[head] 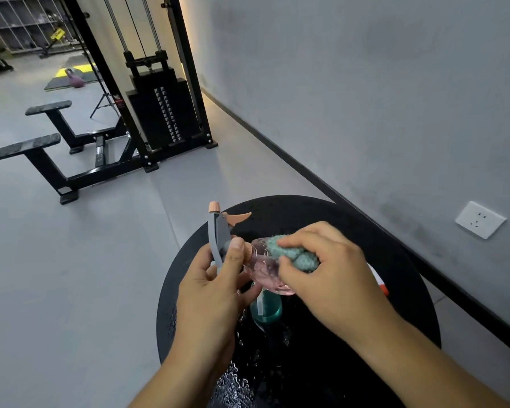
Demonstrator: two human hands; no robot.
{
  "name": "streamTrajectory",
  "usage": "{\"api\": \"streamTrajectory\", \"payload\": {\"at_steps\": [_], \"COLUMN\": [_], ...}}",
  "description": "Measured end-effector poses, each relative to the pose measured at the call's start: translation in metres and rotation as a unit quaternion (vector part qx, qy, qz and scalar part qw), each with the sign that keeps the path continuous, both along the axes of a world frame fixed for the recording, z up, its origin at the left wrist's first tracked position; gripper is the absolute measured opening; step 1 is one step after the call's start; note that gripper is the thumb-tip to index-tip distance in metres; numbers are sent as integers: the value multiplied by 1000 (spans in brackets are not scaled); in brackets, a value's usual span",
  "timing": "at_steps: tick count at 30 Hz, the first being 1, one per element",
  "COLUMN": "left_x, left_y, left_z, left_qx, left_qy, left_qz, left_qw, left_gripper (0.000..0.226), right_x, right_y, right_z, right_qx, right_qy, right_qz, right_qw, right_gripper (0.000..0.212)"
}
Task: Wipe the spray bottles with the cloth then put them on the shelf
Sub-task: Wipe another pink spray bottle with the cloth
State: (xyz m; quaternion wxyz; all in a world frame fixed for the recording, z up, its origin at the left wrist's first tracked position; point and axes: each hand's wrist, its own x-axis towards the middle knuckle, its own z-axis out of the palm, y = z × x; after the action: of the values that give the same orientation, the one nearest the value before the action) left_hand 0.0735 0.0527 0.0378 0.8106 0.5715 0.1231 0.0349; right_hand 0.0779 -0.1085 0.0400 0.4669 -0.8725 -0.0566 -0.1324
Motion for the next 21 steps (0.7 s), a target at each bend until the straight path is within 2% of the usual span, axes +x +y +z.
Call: {"api": "streamTrajectory", "payload": {"at_steps": [4,9,15,21], "left_x": [0,-1,-2,-1], "left_y": [1,-2,-1,-3], "left_z": [1,1,4,4], "left_qx": [-4,9,13,15], "left_qy": [2,13,21,31], "left_qz": [11,27,56,63], "left_qw": [1000,1000,998,997], "left_gripper": [17,21,18,17], "right_x": [6,-4,6,-4], "right_y": [-10,1,-18,-8], "right_z": [1,3,1,3], "right_qx": [29,16,36,44], "right_qy": [33,2,39,33], "right_qz": [-45,20,-64,13], "right_qw": [998,1000,997,998], "right_gripper": [17,20,17,17]}}
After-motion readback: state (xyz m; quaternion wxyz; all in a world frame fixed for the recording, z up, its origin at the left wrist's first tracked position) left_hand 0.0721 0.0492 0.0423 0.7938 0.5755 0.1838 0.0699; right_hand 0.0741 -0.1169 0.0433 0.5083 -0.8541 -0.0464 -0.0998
